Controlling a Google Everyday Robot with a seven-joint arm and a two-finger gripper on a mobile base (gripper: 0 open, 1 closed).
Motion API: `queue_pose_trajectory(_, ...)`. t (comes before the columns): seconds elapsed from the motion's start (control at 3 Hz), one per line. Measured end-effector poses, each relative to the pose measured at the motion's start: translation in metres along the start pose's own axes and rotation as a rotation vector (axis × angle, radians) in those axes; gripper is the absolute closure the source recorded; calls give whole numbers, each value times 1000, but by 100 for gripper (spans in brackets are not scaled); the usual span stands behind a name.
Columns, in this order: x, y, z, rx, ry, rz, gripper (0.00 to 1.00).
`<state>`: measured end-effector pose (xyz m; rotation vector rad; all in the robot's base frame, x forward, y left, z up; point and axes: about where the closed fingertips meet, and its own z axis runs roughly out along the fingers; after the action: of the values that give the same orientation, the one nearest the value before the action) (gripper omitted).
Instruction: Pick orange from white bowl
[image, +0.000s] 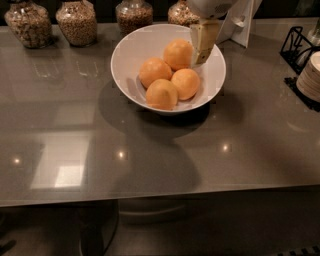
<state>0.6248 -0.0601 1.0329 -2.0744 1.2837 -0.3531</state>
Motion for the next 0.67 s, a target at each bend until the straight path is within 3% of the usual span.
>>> queue_pose_trajectory(0.33,4,4,13,2,28,-199,0)
queue_pose_trajectory(0.67,3,3,13,0,25,-284,0)
